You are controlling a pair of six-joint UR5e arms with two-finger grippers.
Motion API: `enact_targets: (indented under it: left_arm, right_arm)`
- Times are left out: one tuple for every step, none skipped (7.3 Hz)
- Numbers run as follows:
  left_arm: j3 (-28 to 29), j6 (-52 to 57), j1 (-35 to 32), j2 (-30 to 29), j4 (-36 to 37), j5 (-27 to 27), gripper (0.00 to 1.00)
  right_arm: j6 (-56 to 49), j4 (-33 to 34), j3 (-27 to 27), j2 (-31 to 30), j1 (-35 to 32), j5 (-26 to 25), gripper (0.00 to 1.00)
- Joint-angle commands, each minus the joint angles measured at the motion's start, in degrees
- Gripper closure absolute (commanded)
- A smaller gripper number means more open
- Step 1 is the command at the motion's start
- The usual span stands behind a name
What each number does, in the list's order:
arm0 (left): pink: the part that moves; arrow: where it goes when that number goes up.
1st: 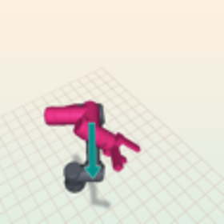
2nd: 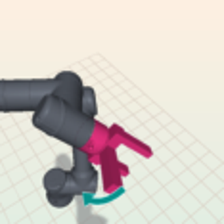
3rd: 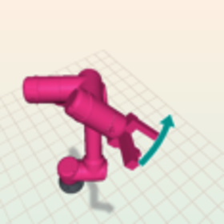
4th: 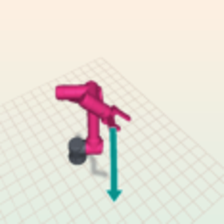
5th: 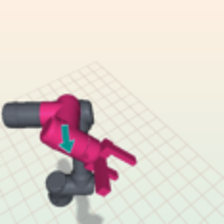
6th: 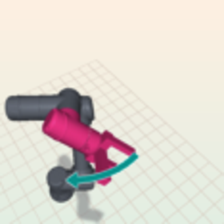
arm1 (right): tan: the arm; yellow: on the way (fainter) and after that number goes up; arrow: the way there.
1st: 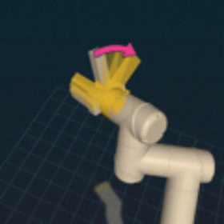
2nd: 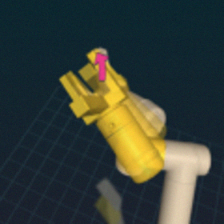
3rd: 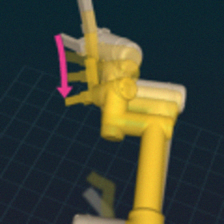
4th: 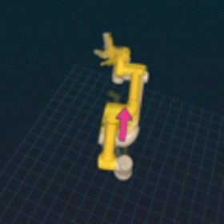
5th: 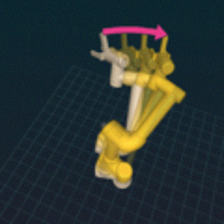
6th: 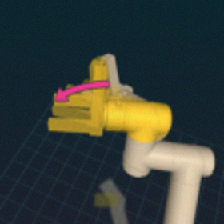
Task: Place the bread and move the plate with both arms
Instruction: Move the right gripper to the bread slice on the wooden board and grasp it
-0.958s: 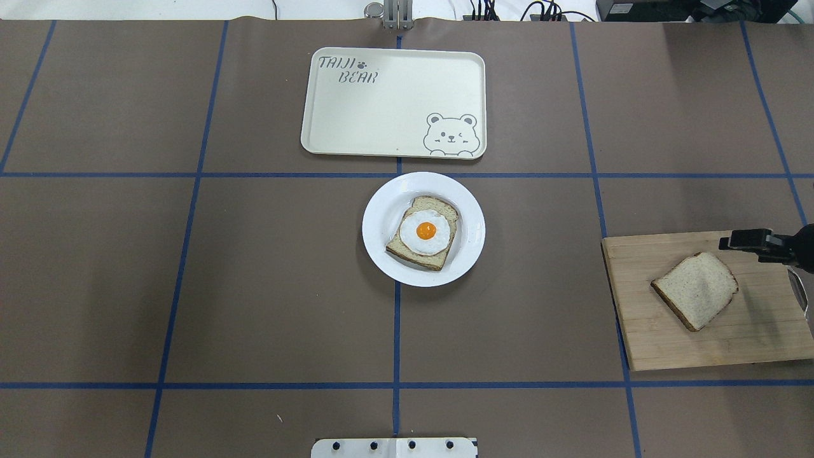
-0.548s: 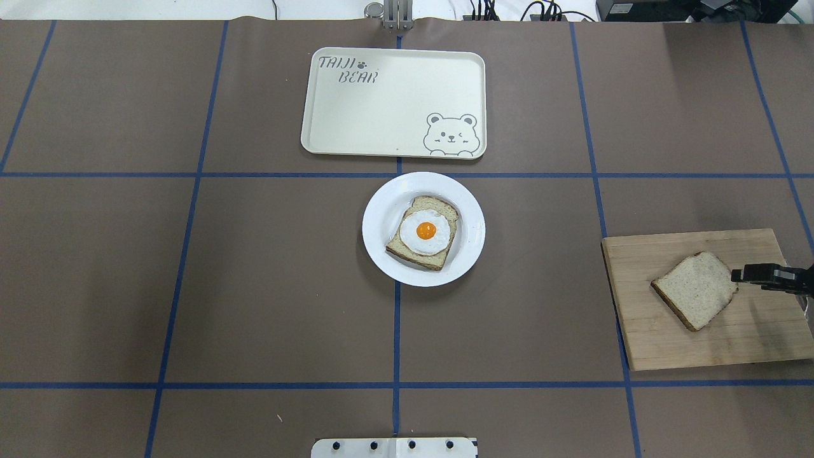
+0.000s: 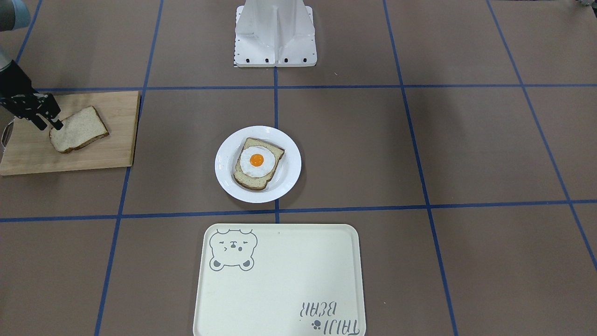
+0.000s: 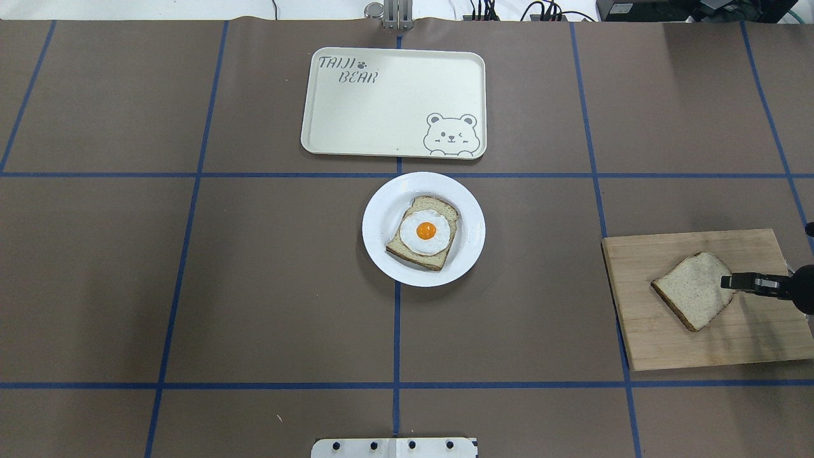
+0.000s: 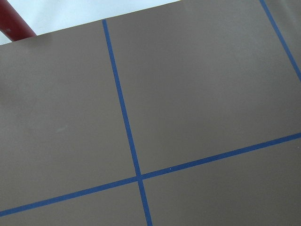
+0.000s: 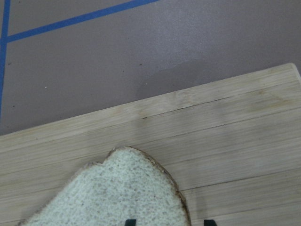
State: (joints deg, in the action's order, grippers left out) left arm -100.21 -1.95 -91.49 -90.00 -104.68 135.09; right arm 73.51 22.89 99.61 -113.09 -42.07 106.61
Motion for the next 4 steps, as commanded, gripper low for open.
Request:
enact_targets:
  left_arm:
    - [0.1,0.0,0.0,0.0,0.0,0.0,0.02]
    - [0.0,0.0,0.0,0.1,0.0,0.0,0.02]
    - [0.0,0.0,0.0,0.1,0.0,0.0,0.02]
    - [0.0,0.0,0.0,0.1,0.0,0.0,0.02]
  right_arm:
    - [0.0,0.1,-1.3,0.8,0.3,-1.1,0.43]
    - [0.0,0.1,-1.4,0.9,0.4,-1.3,0.43]
    - [0.0,0.2,-1.4,1.3,0.5,-1.3,0.49]
    - [0.0,0.2,-1.3,1.3,0.8,-1.3,0.54]
